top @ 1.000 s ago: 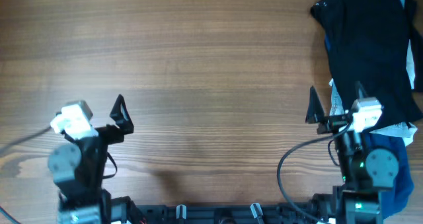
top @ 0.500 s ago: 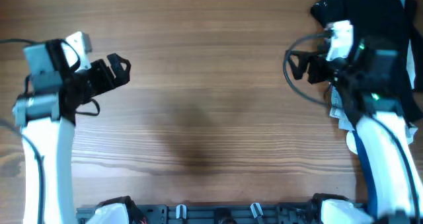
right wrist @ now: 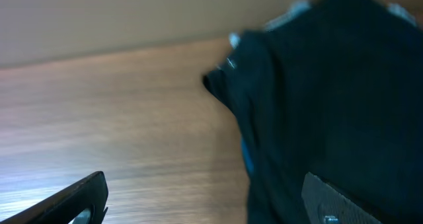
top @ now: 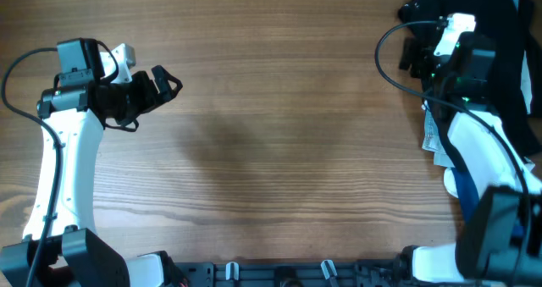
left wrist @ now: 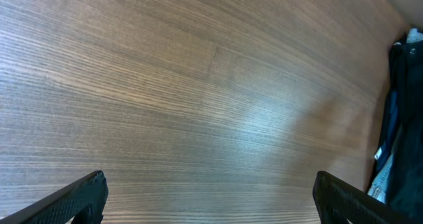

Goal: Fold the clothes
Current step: 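Reach the right gripper to the black shorts on the clothes pile and grasp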

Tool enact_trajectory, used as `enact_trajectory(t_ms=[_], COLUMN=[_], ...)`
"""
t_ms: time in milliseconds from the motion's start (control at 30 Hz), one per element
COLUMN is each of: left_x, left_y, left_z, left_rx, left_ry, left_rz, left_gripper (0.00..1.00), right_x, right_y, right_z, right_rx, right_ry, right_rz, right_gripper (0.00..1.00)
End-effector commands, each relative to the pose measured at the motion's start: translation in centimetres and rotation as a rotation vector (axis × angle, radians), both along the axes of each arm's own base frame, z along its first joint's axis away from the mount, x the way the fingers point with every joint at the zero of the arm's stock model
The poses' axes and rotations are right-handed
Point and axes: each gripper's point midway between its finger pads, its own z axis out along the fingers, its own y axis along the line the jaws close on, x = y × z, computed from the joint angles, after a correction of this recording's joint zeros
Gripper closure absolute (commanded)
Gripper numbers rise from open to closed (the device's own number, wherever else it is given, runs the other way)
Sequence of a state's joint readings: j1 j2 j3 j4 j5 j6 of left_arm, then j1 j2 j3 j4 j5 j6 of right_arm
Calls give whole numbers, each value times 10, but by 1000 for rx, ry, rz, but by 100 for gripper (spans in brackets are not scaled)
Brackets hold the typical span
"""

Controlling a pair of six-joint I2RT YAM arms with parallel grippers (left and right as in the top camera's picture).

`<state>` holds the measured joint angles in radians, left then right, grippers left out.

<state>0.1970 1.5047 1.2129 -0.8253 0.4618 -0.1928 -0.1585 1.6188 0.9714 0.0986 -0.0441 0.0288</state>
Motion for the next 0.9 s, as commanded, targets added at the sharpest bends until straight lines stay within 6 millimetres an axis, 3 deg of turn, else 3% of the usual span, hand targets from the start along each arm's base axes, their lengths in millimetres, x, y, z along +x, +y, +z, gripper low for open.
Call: enact_trajectory(t_ms=[0,100,167,233,367,400,467,667,767,867], left_x=[3,5,5,6,6,6,8,14,15,15], left_y=[-4,-4,-4,-4,-4,-4,-4,-2,-2,-2], left_z=[7,8,8,8,8,8,9,13,13,13], left_rx=[-18,-16,-16,-15,-15,-15,-14,-7,-6,-7], left_ry=[-21,-27,-28,-33,-34,-35,-41,-76,-78,-77], left_rz=[-7,-8,-8,-7,-7,-7,-7,-7,-7,-7], left_gripper=[1,0,0,0,1,6,19,19,19,19], right_x=[3,6,8,11,9,9,10,19,19,14], right_y=[-38,-56,-59,-57,-55,-54,-47,5,17,8], right_z=[-41,-65,-69,-72,-78,-77,-69,0,5,0], right_rx=[-31,-27,-29,-24,-13,-3,16,66,45,12], right_ry=[72,91,88,83,99,99,84,58,100,131], right_rz=[-102,-137,-141,-127,-122,-128,-94,62,29,-64], right_gripper=[5,5,11,30,82,94,96,96,96,93])
